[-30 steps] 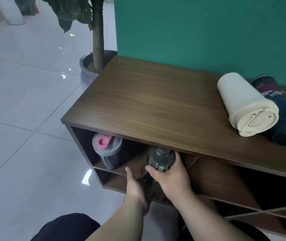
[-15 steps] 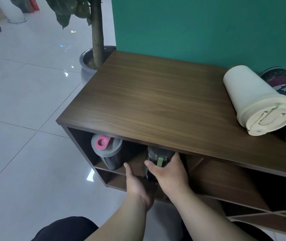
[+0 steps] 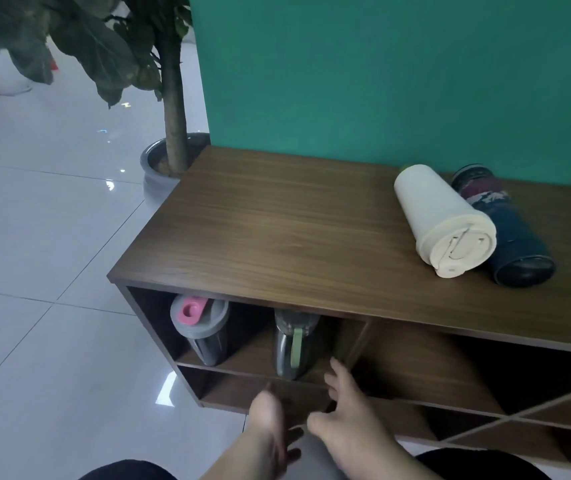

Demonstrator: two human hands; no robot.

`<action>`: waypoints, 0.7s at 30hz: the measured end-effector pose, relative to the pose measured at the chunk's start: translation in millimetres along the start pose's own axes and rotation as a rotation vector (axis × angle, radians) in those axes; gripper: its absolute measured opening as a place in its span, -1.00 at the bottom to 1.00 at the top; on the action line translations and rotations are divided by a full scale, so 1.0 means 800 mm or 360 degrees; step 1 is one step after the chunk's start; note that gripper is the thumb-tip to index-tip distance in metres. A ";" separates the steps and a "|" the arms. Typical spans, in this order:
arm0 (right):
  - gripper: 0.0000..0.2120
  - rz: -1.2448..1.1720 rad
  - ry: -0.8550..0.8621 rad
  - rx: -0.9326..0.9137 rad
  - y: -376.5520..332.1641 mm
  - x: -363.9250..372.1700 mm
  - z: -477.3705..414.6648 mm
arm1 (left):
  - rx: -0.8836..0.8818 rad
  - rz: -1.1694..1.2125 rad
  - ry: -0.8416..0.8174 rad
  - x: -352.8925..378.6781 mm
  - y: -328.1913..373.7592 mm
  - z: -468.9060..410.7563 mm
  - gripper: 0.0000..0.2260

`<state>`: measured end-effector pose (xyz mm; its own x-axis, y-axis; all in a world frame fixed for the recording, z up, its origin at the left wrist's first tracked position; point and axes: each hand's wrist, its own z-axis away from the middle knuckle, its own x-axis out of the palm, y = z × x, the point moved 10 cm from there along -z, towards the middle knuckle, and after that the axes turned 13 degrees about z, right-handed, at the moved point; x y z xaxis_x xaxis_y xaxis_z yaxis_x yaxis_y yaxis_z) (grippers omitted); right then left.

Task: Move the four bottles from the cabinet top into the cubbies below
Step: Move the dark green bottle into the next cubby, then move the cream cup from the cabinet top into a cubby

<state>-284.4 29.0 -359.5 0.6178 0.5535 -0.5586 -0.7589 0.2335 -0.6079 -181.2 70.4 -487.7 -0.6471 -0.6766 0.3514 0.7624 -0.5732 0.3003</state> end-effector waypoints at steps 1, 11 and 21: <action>-0.25 -0.0043 0.0096 -0.0067 -0.003 -0.022 0.017 | 0.0009 -0.0156 -0.0077 0.005 -0.005 0.014 -0.47; -0.25 0.0452 0.1608 -0.0447 -0.113 -0.301 0.123 | 0.0094 -0.0381 -0.0546 0.102 -0.024 0.102 -0.65; -0.11 0.1048 0.1518 -0.0180 -0.146 -0.323 0.039 | 0.0231 -0.0328 -0.0495 0.106 -0.004 0.126 -0.65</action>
<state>-361.9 -116.8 -126.5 0.0518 -0.2962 -0.9537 -0.9977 0.0256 -0.0621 -238.4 61.5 -369.0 -0.7732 -0.3693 0.5156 0.6227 -0.5961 0.5069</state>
